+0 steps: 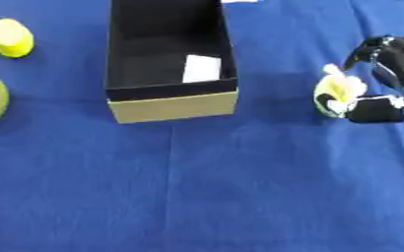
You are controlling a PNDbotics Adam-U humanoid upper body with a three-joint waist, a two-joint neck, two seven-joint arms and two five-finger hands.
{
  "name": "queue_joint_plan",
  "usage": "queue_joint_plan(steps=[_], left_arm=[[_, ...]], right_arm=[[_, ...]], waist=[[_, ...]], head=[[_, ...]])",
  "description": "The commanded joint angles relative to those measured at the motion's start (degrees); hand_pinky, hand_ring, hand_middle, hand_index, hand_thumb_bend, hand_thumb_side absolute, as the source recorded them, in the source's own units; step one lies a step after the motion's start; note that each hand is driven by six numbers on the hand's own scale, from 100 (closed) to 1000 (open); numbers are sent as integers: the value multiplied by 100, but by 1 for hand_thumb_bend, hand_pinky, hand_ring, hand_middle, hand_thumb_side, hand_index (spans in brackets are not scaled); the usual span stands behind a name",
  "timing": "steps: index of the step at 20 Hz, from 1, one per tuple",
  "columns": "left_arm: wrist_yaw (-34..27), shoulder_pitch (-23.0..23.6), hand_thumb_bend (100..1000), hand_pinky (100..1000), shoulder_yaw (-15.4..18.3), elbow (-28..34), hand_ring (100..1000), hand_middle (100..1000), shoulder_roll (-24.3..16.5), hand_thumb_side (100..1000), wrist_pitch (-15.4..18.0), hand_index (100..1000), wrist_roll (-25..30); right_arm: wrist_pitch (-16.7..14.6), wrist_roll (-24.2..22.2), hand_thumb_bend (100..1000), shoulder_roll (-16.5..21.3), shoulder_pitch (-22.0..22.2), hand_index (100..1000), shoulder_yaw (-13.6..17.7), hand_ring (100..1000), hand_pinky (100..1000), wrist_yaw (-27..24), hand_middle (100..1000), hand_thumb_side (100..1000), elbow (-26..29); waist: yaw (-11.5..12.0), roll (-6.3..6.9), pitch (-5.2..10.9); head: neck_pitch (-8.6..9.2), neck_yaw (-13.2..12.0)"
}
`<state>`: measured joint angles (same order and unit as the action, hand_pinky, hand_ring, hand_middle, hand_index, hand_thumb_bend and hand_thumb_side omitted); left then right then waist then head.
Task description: Pick up objects on the table and place them in the box.
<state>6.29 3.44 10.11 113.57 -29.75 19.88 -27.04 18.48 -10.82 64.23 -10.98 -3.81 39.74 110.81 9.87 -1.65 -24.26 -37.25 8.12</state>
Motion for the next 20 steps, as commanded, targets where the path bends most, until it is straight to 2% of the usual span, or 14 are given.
queue_joint_plan(steps=[1,3,4,5,6,8,9,10,11,13,17,20], left_arm=[[-26,-7,100,796,68,102,540,546,-161,601,0,808,5],[-30,-11,100,796,71,102,539,545,-172,601,1,808,5],[-31,-14,100,796,72,102,539,545,-176,601,0,808,5],[-33,-15,100,796,74,102,539,544,-179,601,-2,807,4],[-35,-15,100,796,76,102,538,544,-181,602,-4,807,3],[-37,-13,100,796,81,102,538,544,-187,602,-7,807,0],[-37,-14,100,796,84,102,538,544,-190,601,-8,807,-2],[-36,-14,100,796,87,102,538,544,-193,601,-9,807,-5],[-36,-14,100,796,89,102,538,543,-193,601,-10,808,-8],[-35,-10,100,796,95,102,538,543,-191,601,-16,808,-15],[-31,2,100,796,104,102,538,543,-191,601,-28,808,-32],[-27,11,100,796,103,102,538,543,-185,601,-37,808,-36]], right_arm=[[61,38,390,197,-3,705,115,767,823,35,699,605,219],[47,43,392,215,10,704,105,768,822,28,698,601,317],[30,41,420,221,13,701,102,769,823,23,693,658,348],[0,38,374,226,13,694,97,769,823,15,686,593,363],[-36,32,368,230,14,692,97,770,825,5,681,590,371],[-50,-29,459,245,45,708,108,794,841,0,686,612,376],[-45,-95,443,250,87,780,99,831,858,-17,733,644,371],[-46,-175,442,258,128,805,92,842,863,-28,754,637,361],[-65,-259,443,266,164,860,85,875,879,-25,802,577,351],[-145,-437,443,265,220,878,106,895,891,20,832,530,333],[-194,-774,443,250,248,876,249,895,894,215,823,592,372],[-177,-852,442,235,274,877,317,890,892,343,818,619,377]], waist=[[-5,-17,156],[-12,-35,178],[-16,-43,186],[-19,-52,195],[-24,-60,203],[-35,-74,218],[-39,-80,225],[-43,-85,232],[-46,-87,236],[-56,-87,244],[-84,-70,259],[-109,-50,262]], head=[[18,-24],[9,-30],[4,-30],[0,-32],[-4,-38],[-16,-48],[-20,-49],[-25,-49],[-27,-50],[-32,-59],[-44,-71],[-50,-72]])
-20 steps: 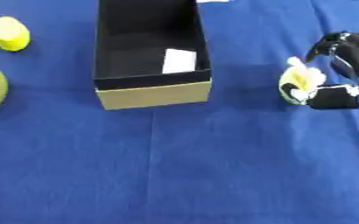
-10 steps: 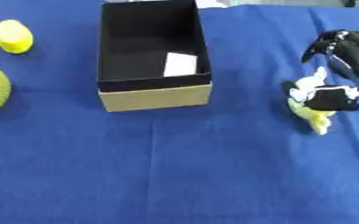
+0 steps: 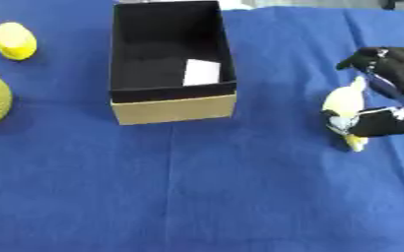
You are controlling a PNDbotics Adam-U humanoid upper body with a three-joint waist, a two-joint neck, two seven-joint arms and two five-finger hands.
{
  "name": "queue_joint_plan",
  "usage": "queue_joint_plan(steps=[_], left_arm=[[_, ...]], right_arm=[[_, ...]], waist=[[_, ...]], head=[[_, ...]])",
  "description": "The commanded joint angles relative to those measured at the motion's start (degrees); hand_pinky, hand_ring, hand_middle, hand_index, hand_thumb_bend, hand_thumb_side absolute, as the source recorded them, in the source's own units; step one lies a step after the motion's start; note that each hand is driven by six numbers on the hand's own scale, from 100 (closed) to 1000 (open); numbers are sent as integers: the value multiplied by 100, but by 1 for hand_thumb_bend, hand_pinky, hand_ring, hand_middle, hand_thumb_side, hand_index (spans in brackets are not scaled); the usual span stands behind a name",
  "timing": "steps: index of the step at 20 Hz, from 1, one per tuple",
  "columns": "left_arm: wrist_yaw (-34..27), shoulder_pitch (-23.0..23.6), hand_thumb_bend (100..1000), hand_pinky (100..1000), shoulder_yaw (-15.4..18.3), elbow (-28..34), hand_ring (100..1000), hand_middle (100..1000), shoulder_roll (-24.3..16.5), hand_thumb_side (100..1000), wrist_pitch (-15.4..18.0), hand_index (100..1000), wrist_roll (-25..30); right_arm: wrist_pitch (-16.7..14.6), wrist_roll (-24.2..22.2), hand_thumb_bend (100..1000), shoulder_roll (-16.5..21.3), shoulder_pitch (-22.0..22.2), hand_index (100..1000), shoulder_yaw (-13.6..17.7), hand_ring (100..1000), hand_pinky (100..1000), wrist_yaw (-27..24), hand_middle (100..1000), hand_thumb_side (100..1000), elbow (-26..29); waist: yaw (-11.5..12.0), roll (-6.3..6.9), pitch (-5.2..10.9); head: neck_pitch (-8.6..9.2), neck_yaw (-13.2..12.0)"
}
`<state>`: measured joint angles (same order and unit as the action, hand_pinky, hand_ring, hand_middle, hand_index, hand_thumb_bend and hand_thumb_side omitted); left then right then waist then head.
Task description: Pick up objects on the table and place them in the box.
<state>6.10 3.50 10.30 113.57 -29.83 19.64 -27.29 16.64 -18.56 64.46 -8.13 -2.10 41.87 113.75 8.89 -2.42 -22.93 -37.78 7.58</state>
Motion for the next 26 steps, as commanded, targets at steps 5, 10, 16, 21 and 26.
queue_joint_plan(steps=[5,10,16,21,26], left_arm=[[-1,10,100,796,81,102,537,542,-177,599,-17,809,-9],[1,18,100,795,78,102,536,542,-159,598,-18,809,-7],[-4,11,100,796,61,102,536,542,-142,602,-20,809,3],[-2,9,100,796,58,102,535,542,-135,601,-25,809,8],[5,14,100,795,56,102,535,542,-133,601,-27,810,8]], right_arm=[[101,-13,439,194,77,883,186,885,892,263,820,688,85],[232,-66,439,182,179,882,187,885,894,411,820,700,61],[314,210,224,10,222,832,158,875,871,238,776,269,83],[357,665,100,3,267,867,207,889,879,-1233,786,288,85],[215,777,325,69,295,878,242,904,889,-1552,793,413,35]], waist=[[-33,62,121],[-34,101,93],[-35,144,52],[-39,171,35],[-26,185,27]], head=[[9,-18],[18,-12],[4,-4],[1,4],[-4,20]])
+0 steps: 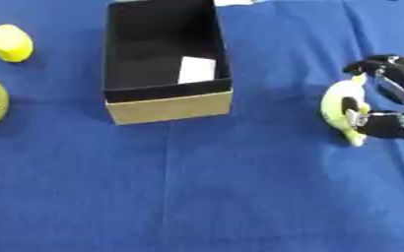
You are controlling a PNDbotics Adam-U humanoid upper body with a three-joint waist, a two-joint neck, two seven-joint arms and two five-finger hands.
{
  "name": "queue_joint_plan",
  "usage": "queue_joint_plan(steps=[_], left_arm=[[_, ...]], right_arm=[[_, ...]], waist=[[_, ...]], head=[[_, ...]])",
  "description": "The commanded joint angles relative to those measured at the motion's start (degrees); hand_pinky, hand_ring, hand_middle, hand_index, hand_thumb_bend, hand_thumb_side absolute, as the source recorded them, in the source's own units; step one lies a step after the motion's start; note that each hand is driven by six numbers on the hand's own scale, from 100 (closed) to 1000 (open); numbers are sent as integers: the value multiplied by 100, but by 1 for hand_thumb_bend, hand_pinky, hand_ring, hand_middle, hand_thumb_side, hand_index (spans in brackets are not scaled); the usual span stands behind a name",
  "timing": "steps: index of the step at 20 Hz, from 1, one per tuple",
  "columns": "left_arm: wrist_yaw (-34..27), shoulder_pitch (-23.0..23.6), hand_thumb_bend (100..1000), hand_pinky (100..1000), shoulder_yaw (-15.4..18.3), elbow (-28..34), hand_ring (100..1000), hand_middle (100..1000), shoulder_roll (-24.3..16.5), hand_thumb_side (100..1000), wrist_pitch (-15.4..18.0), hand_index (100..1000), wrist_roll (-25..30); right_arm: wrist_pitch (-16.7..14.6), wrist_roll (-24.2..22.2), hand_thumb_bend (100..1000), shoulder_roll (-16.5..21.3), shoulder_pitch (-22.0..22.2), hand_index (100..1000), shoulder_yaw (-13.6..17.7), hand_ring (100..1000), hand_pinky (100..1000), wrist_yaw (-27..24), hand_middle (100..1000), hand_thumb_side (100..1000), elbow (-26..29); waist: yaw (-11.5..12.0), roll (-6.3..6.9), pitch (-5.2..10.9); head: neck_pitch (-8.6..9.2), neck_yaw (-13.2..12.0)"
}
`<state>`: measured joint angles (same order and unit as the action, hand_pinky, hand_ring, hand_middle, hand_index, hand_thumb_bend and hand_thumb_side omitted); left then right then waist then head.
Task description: Pick up objects on the table and place them in the box.
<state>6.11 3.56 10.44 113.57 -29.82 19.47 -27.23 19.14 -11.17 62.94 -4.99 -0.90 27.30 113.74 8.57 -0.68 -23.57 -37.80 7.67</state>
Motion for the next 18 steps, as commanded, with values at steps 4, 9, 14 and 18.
queue_joint_plan(steps=[4,9,14,18], left_arm=[[1,3,100,795,39,102,535,542,-128,601,-13,810,7],[0,7,100,795,41,102,534,542,-127,601,-15,810,11],[-3,8,100,795,43,102,534,542,-123,601,-18,810,7],[-3,10,100,795,41,102,533,542,-119,598,-23,810,9]], right_arm=[[-143,-148,437,207,-7,884,142,917,900,104,805,375,48],[-308,-329,435,196,-13,878,195,917,898,372,804,311,81],[-413,-371,432,199,25,879,214,915,901,700,812,327,85],[-336,-448,433,183,39,880,207,913,902,1006,816,363,55]], waist=[[2,5,85],[-6,-1,90],[-19,-6,94],[-16,0,86]], head=[[-1,7],[-5,4],[1,3],[14,5]])
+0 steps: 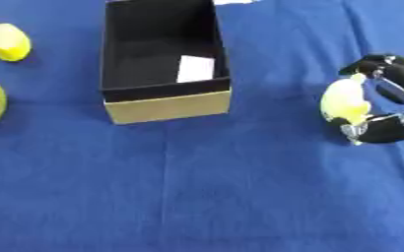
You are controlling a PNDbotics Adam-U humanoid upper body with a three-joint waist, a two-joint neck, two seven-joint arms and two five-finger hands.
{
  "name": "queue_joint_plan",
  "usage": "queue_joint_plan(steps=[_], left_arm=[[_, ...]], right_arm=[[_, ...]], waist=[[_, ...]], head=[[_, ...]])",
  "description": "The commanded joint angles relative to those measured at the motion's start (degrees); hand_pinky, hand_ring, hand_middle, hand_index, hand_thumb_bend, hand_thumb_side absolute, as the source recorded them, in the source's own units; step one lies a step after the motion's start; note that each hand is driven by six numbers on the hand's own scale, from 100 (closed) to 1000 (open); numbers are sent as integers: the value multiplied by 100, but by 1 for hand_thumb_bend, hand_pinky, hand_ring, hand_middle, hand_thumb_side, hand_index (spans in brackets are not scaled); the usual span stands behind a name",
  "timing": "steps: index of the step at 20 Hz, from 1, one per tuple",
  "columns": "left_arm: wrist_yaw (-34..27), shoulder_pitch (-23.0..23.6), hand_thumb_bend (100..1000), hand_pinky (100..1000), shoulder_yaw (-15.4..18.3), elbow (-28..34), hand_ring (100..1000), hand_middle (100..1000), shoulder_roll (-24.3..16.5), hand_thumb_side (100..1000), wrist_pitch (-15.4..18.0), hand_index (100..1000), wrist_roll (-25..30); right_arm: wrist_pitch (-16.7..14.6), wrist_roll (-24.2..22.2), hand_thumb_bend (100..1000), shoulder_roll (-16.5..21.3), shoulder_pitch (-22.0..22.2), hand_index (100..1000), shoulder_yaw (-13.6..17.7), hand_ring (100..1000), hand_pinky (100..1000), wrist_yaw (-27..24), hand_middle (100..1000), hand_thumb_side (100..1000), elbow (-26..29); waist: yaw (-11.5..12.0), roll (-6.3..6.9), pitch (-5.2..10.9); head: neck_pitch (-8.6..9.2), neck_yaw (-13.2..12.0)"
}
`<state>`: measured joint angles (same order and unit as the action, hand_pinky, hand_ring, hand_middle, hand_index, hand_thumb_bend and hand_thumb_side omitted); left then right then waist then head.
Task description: Pick up objects on the table and place them in the box.
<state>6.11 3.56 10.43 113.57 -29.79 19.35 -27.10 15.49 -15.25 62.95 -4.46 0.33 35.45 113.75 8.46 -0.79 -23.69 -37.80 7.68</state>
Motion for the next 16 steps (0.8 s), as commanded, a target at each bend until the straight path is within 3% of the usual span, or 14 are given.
queue_joint_plan(steps=[1,16], left_arm=[[-4,11,100,795,42,102,533,542,-119,600,-12,810,-5],[-16,-15,100,795,27,102,539,543,-112,598,-9,810,7]], right_arm=[[53,-58,436,180,-14,880,80,913,903,256,817,377,41],[98,-766,443,158,9,898,12,924,922,1138,864,530,-337]], waist=[[-4,13,94],[9,18,24]], head=[[17,5],[49,28]])
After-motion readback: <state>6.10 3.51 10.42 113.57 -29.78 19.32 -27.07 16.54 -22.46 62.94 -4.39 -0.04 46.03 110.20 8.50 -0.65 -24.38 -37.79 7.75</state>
